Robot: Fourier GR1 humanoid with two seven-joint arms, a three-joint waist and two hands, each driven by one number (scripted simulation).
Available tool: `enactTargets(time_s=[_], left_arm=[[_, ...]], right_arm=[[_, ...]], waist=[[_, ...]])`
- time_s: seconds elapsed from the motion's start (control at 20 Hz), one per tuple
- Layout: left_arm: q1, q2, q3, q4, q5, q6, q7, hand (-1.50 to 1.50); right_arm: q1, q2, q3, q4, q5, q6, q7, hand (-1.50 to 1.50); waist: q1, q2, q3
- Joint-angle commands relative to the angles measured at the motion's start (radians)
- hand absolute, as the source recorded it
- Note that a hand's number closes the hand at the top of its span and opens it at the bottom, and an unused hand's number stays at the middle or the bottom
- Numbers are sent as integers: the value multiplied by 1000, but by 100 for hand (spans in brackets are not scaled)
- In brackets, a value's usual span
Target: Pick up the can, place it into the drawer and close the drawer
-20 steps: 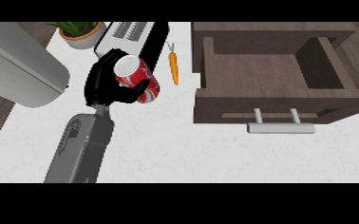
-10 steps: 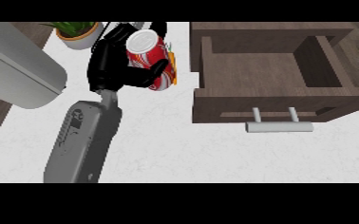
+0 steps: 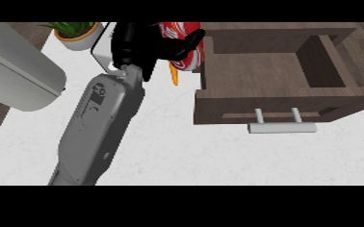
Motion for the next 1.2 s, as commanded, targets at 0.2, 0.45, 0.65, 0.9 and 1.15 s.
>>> enactTargets(time_s=[0.2, 0.45, 0.65, 0.9, 1.15], left_arm=[[-213, 0, -68, 196, 56, 133, -18, 150], [-273, 0, -71, 340, 115, 117, -123, 150], [-386, 0, -96, 418, 186, 170, -110, 150], [-489, 0, -177, 536, 285, 220, -154, 150], [-538, 0, -181, 587, 344, 198, -162, 150]], right_arm=[[-49, 3, 26, 12, 52, -21, 0, -150], [-26, 11, 53, 26, 80, -16, -55, -150], [-20, 7, 31, 44, 42, 18, -26, -150], [-82, 10, 61, 31, 81, -27, -8, -150], [-49, -7, -1, 44, 37, 24, -39, -150]], waist=[[-7, 2, 0], [-16, 4, 0], [-20, 4, 1], [-34, 8, 1], [-27, 5, 1]])
